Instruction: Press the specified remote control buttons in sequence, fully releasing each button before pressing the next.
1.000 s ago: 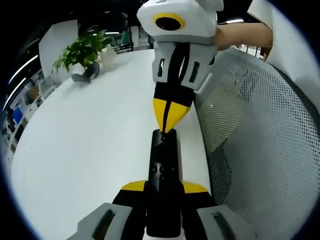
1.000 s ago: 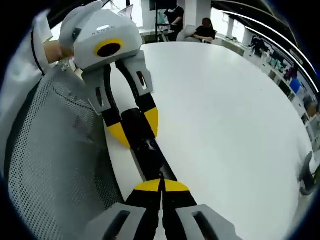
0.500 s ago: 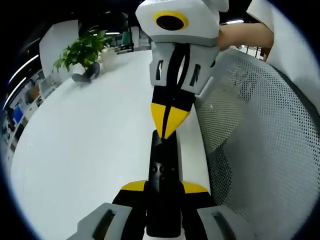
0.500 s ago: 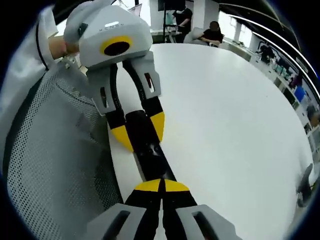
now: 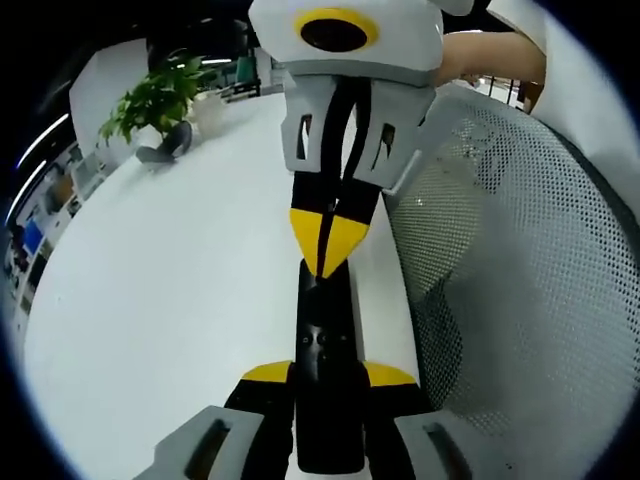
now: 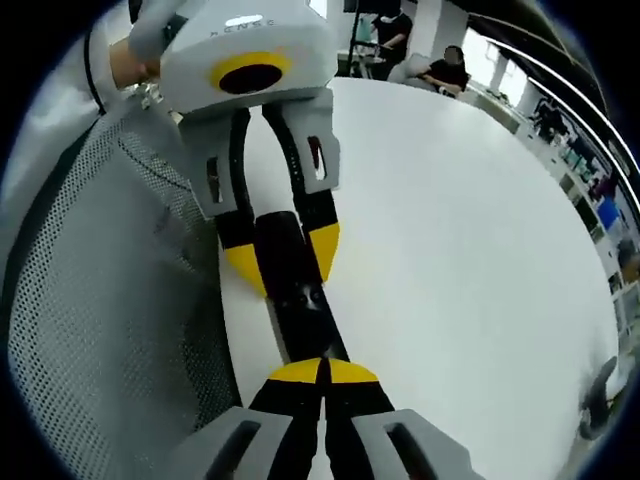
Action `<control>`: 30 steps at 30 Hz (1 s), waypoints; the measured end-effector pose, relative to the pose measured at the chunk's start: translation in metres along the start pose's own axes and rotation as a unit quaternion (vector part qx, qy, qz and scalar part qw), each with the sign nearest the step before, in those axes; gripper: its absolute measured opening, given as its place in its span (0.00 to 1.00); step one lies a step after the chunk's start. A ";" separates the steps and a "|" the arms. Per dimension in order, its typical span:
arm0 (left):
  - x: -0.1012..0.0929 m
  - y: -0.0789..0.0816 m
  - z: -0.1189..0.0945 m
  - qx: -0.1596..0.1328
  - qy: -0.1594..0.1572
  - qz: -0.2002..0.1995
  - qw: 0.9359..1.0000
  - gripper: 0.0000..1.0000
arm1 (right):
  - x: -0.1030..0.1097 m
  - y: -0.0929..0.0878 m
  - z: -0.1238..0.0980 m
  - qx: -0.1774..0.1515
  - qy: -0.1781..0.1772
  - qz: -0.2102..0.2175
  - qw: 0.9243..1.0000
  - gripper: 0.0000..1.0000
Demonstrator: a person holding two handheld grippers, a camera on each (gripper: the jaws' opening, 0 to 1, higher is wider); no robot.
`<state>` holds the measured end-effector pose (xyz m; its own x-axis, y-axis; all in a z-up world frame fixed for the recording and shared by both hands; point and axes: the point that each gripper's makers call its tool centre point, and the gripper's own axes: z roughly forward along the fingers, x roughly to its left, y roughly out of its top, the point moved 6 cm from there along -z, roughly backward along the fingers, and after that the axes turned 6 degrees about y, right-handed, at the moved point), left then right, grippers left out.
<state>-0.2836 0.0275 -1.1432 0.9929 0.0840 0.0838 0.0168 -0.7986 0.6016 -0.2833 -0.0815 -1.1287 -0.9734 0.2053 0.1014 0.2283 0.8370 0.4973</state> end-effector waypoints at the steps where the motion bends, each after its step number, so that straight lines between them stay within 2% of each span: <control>1: 0.000 0.000 0.000 0.001 -0.001 0.001 1.000 0.25 | -0.001 -0.001 -0.001 -0.006 0.006 0.002 1.000 0.00; 5: -0.003 -0.001 -0.002 0.006 -0.013 0.011 1.000 0.25 | -0.002 0.001 -0.005 -0.036 0.003 0.031 0.999 0.00; 8: -0.003 -0.001 -0.002 0.012 -0.013 0.011 1.000 0.25 | 0.006 0.008 -0.007 -0.038 0.017 0.007 0.999 0.00; 13: -0.003 0.000 -0.002 0.014 -0.012 0.008 1.000 0.25 | 0.014 0.012 0.003 -0.019 0.031 -0.037 0.999 0.00; 17: -0.004 -0.001 -0.002 0.016 -0.005 -0.001 1.000 0.24 | 0.009 0.009 0.006 -0.011 0.029 -0.045 0.999 0.00; 20: -0.004 -0.001 -0.002 0.010 -0.004 -0.006 1.000 0.24 | 0.010 0.010 0.007 -0.003 0.039 -0.055 0.998 0.00; 30: -0.005 -0.003 -0.002 -0.001 0.006 -0.020 1.000 0.24 | 0.014 0.014 0.010 0.040 0.016 -0.115 0.992 0.00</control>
<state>-0.2891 0.0305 -1.1434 0.9901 0.1224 0.0687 0.0559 -0.7928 0.6070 -0.2941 -0.0620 -1.1294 -0.9997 -0.0101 0.0213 0.0003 0.8980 0.4400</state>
